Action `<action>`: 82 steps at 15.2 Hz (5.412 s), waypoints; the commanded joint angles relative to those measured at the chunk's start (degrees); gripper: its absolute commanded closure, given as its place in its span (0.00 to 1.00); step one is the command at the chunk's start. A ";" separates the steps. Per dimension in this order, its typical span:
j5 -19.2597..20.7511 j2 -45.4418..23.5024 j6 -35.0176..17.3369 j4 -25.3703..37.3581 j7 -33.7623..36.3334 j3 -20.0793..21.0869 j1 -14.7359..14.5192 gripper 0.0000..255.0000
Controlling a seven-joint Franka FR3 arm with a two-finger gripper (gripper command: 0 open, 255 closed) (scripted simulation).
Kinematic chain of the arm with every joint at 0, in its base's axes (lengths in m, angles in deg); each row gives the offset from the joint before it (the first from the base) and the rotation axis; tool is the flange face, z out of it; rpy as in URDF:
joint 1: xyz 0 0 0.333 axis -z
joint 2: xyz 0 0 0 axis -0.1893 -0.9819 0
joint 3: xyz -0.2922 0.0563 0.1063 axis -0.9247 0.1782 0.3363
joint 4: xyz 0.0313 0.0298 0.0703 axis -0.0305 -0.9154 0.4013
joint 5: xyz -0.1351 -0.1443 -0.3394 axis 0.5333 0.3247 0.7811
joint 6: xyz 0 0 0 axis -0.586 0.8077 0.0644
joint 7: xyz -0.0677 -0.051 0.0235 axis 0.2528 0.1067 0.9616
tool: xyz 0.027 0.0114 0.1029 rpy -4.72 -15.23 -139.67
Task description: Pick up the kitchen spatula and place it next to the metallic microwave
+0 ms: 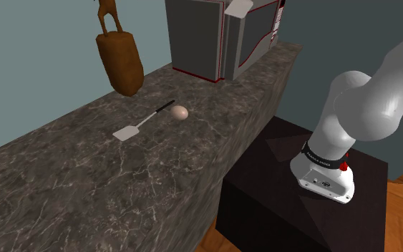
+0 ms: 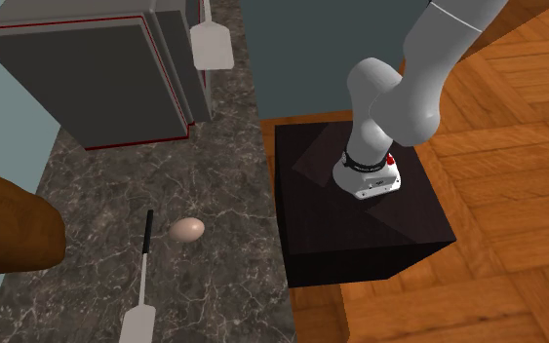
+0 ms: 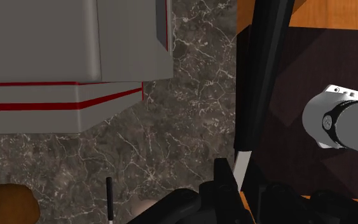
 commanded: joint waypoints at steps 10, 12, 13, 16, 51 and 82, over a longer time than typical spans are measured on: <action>0.80 4.80 -8.34 -13.10 1.26 -0.11 0.42 1.00; 0.94 5.52 -9.82 -15.31 1.50 -0.16 0.50 1.00; 1.01 5.86 -10.56 -16.38 1.61 -0.19 0.54 1.00; 1.22 6.81 -12.76 -19.53 1.93 -0.29 0.65 1.00; 4.27 9.66 -39.01 -48.67 4.59 -3.35 2.00 1.00; 6.51 0.47 -60.75 -61.29 5.68 -7.04 2.35 1.00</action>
